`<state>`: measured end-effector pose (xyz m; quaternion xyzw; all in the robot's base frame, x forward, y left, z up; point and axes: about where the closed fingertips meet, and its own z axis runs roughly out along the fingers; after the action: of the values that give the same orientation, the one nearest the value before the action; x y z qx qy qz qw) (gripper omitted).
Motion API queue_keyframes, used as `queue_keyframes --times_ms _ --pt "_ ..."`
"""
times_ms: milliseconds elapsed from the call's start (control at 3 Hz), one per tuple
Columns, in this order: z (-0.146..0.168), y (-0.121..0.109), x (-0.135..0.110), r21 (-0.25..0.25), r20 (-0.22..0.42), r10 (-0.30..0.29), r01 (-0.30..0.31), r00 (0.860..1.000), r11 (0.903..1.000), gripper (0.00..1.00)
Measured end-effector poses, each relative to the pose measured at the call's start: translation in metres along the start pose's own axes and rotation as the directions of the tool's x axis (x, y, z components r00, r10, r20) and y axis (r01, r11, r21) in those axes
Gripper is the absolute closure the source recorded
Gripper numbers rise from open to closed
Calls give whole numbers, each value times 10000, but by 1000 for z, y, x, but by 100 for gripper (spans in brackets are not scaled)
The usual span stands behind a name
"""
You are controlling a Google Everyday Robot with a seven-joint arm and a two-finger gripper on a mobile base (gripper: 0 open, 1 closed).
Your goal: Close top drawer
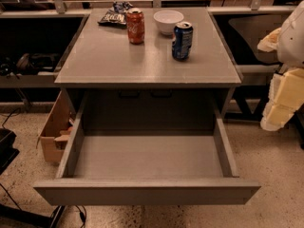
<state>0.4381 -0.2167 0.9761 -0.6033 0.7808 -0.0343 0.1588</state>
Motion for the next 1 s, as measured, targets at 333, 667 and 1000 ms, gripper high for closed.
queue_keyframes --times_ms 333,667,1000 --pt "0 0 0 0 0 0 0 10000 10000 0" --pt "17 8 2 14 -113 86 -86 9999 10000 0" --pt "33 38 -2 277 179 53 -58 9998 9996 0"
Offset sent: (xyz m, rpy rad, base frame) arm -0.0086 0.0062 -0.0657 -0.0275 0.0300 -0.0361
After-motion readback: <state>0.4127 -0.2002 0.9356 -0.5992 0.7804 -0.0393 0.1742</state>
